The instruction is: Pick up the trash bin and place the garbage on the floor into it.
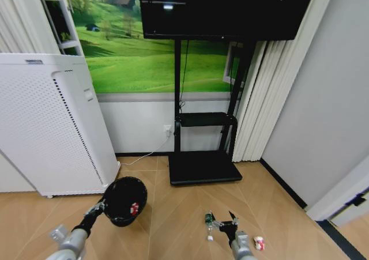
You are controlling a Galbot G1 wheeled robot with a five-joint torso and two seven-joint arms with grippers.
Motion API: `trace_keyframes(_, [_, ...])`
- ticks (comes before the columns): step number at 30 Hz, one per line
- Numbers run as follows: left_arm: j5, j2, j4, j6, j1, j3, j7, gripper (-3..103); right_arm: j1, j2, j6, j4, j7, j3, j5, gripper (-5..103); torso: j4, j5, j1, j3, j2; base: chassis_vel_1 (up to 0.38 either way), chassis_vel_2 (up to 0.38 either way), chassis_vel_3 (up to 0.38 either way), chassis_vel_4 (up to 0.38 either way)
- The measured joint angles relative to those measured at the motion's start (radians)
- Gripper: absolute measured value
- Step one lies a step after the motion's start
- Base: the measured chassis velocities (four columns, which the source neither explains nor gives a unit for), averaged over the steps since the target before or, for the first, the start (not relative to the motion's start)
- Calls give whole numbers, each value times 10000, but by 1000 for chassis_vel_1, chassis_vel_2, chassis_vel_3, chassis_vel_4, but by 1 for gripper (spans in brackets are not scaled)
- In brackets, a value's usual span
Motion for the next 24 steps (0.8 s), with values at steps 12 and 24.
trace_keyframes(12, [370, 21, -76, -111, 258, -99, 61, 7, 2012, 238, -463, -2911, -82, -656, 436, 100, 0, -1, 0, 0, -1, -9, -1, 14, 5])
trace_keyframes(24, [-11, 25, -1067, 16, 656, -101, -209, 7, 3867, 1217, -139, -6028, 60, -988, -1276, 101, 3, 2, 0, 0, -1, 0, 0, 0, 0])
